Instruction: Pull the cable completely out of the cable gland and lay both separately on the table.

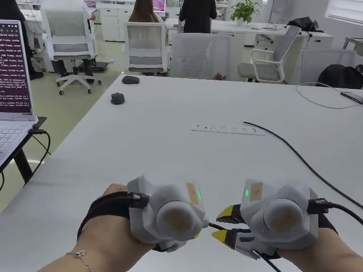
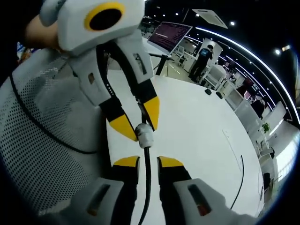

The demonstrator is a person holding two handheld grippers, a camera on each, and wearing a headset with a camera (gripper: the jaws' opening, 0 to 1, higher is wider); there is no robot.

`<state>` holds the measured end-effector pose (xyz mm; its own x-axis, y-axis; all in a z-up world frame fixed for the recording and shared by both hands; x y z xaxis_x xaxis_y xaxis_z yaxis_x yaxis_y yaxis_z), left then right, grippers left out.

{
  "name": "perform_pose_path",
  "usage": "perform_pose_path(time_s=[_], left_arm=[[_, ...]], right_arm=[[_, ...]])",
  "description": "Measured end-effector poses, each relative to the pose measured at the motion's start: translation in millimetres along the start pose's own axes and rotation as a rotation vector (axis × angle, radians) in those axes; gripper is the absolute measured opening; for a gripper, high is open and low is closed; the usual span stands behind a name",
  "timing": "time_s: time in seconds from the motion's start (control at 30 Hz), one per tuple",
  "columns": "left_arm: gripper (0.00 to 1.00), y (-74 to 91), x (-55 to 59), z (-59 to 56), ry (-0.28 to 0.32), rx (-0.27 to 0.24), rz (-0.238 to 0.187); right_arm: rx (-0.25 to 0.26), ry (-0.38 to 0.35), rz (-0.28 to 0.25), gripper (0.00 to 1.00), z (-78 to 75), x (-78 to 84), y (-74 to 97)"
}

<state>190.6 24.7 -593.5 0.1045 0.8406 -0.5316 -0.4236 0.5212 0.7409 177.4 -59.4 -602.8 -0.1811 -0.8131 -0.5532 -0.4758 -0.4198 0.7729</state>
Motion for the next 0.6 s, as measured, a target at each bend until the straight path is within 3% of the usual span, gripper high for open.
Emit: perform_pose_path(time_s=[0.23, 0.6], left_arm=[[0.16, -0.2, -1.9, -1.7, -0.007, 0.013, -0.015], [0.16, -0.4, 1.7, 1.9, 0.002, -0.006, 0.003]], right_arm=[[-0.024, 0.0, 0.006, 0.04, 2.7, 1.2, -1.0], [-0.012, -0.021, 0.076, 0.03, -0.9, 12.5, -5.0]])
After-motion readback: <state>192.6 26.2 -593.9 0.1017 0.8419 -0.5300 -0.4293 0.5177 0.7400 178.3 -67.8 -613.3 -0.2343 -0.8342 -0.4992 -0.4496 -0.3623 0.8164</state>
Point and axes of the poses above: the centre of the closed fingertips' face, and the gripper's own axes: y roughly backward along the fingers, z roughly to its left, x roughly out of its underside, the point moved 6 cm from there along y, roughly backward along the fingers, and after that the axes turned 8 degrees about z, right-handed, at the moved point
